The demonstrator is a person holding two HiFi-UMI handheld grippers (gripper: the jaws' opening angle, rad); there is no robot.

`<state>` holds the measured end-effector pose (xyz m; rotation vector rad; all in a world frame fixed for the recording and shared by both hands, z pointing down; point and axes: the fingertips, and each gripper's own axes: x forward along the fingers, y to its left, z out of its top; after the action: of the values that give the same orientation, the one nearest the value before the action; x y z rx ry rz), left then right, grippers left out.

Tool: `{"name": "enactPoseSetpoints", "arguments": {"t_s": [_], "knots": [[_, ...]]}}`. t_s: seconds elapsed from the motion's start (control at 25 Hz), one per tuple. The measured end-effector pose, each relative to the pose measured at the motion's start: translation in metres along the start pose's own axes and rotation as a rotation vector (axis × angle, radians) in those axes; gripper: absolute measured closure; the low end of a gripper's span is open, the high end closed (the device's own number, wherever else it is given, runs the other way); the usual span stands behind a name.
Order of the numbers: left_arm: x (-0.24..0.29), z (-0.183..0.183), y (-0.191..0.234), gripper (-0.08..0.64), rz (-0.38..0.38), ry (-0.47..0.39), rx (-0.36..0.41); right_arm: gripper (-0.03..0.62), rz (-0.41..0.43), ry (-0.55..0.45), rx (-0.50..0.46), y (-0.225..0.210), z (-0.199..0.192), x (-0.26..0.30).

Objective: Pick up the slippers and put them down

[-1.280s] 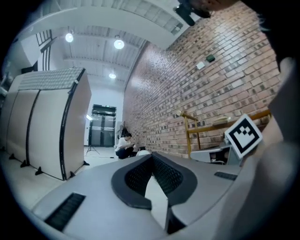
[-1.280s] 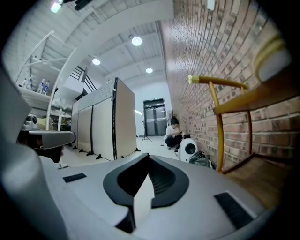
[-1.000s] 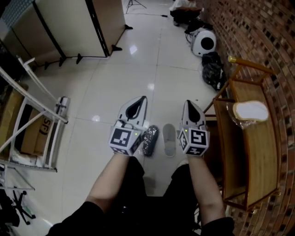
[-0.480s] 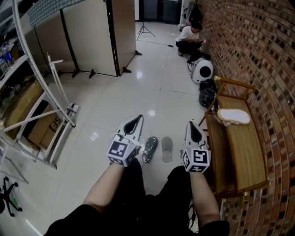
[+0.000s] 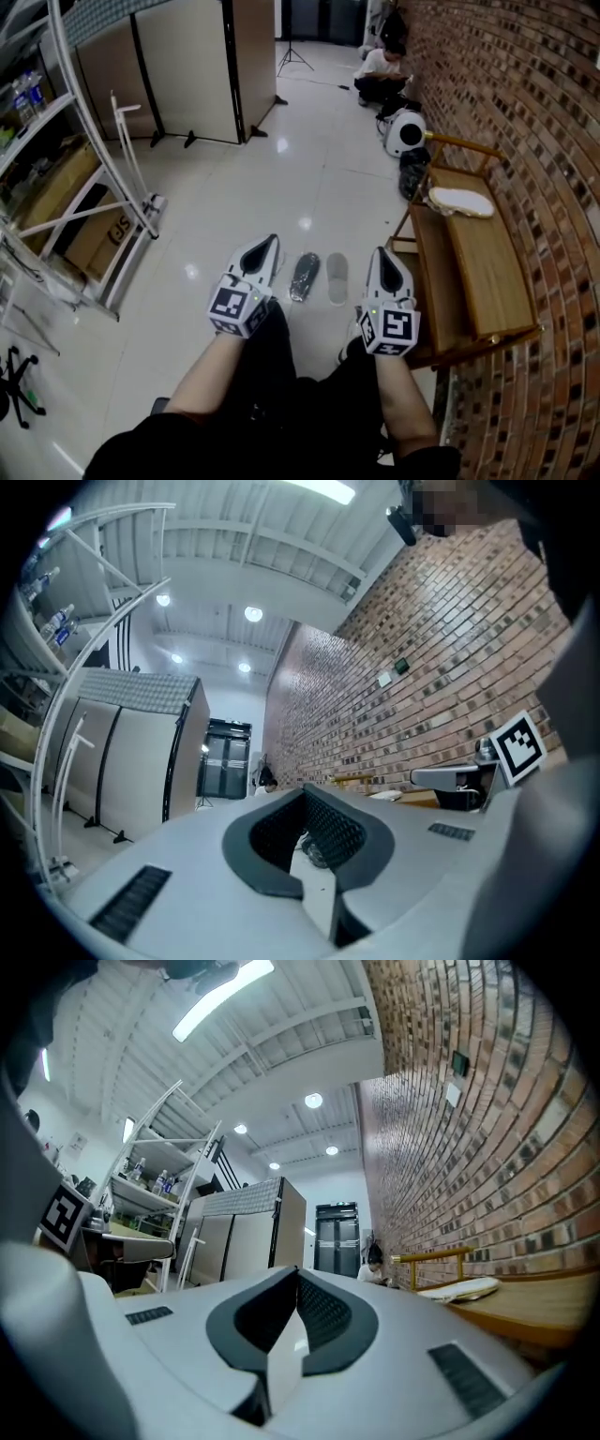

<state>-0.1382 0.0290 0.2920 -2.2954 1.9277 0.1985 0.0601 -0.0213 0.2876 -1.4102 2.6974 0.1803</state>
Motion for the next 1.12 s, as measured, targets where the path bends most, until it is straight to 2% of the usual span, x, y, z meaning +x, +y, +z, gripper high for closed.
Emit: {"name": "enactPoseSetpoints", "arguments": {"t_s": [0.2, 0.28, 0.48, 0.56, 0.8, 0.96, 1.08, 1.12], "knots": [[-0.042, 0.002, -0.023, 0.555, 0.010, -0.004, -0.043, 0.591, 0.007, -0.017, 0.059, 0.007, 0.001, -0.044], [-0.055, 0.000, -0.030, 0.555, 0.003, -0.001, -0.031, 0.591, 0.021, -0.021, 0.075, 0.011, 0.002, -0.059], [-0.079, 0.007, -0.045, 0.555, -0.004, 0.000, -0.002, 0.591, 0.064, -0.039, 0.017, 0.020, 0.005, -0.094], [-0.083, 0.007, -0.052, 0.555, -0.013, -0.002, 0.006, 0.591, 0.055, -0.034, 0.029, 0.016, 0.005, -0.105], [-0.100, 0.002, -0.064, 0.555, -0.023, 0.023, 0.007, 0.591, 0.024, -0.004, 0.100, 0.011, -0.007, -0.119], [-0.107, -0.014, -0.053, 0.555, -0.015, 0.028, 0.010, 0.591, 0.030, 0.025, 0.113, 0.013, -0.020, -0.118], [-0.111, -0.015, -0.049, 0.555, 0.007, 0.042, -0.014, 0.591, 0.037, 0.036, 0.112, 0.020, -0.022, -0.120], [-0.114, -0.015, -0.049, 0.555, 0.004, 0.036, -0.001, 0.591, 0.043, 0.038, 0.113, 0.024, -0.023, -0.122]]}}
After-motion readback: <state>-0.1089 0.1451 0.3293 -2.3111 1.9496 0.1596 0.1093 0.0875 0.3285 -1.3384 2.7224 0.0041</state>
